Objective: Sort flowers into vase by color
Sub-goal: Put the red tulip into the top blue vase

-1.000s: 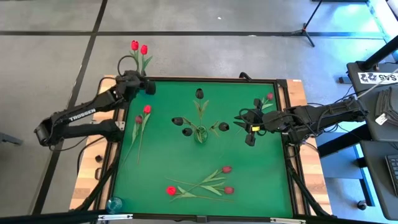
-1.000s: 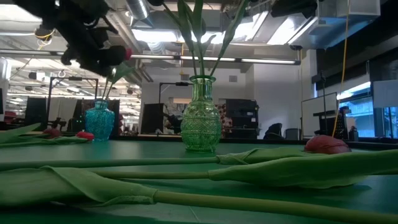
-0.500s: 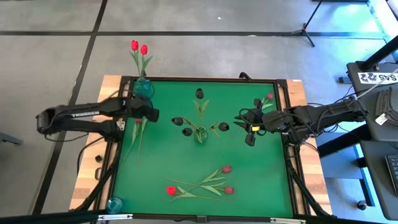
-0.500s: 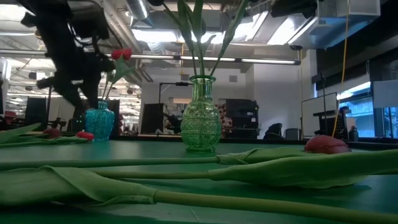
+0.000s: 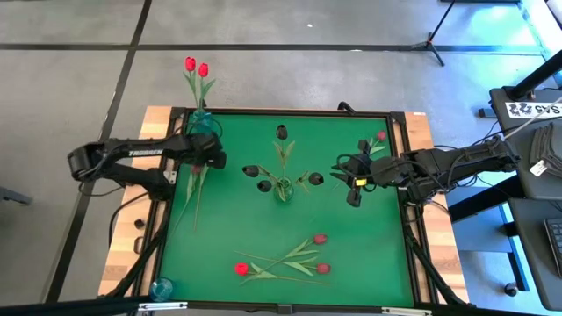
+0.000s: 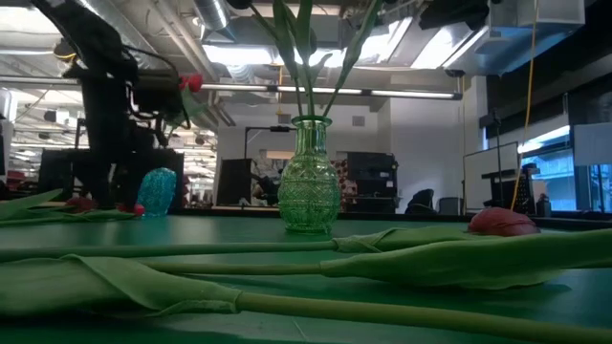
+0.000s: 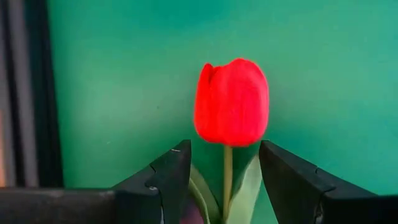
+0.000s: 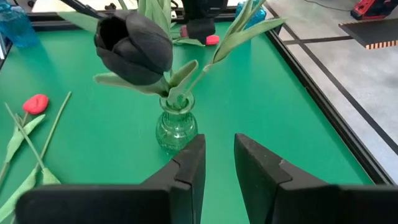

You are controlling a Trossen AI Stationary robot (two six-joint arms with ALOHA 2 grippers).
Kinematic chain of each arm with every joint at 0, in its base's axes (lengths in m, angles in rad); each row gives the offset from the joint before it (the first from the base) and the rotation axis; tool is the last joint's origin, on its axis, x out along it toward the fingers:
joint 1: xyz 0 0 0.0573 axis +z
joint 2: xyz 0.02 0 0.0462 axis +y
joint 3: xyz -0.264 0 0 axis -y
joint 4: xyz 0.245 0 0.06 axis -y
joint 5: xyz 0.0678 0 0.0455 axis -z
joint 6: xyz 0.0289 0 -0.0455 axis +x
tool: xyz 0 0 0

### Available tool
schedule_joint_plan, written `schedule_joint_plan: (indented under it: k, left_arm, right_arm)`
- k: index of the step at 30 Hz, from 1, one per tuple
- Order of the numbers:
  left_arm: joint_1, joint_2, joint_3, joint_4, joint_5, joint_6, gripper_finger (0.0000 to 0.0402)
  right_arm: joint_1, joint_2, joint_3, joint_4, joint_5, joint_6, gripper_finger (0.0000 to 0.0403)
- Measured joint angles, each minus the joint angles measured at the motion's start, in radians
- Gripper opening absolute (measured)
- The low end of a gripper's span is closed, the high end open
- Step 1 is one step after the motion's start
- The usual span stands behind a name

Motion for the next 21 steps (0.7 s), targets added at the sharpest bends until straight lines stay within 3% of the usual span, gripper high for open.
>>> schedule_joint_plan:
  k: [7, 11, 17, 21]
  left_arm:
    - [0.01, 0.08, 0.004, 0.046, 0.037, 0.047, 0.0162]
    - [0.006, 0.086, 0.004, 0.049, 0.028, 0.048, 0.0118]
    - [-0.037, 0.081, 0.0, 0.022, -0.038, 0.068, 0.0017]
    - [-0.082, 0.008, 0.013, 0.005, -0.056, 0.063, 0.0011]
  right_arm:
    - [0.0, 0.0, 0.0, -0.032, 0.0, 0.022, 0.0085]
    - [0.0, 0.0, 0.0, -0.044, 0.0, 0.023, 0.0085]
    - [0.001, 0.0, 0.0, -0.052, -0.009, 0.034, 0.0085]
    - [0.001, 0.0, 0.0, -0.052, -0.034, 0.034, 0.0085]
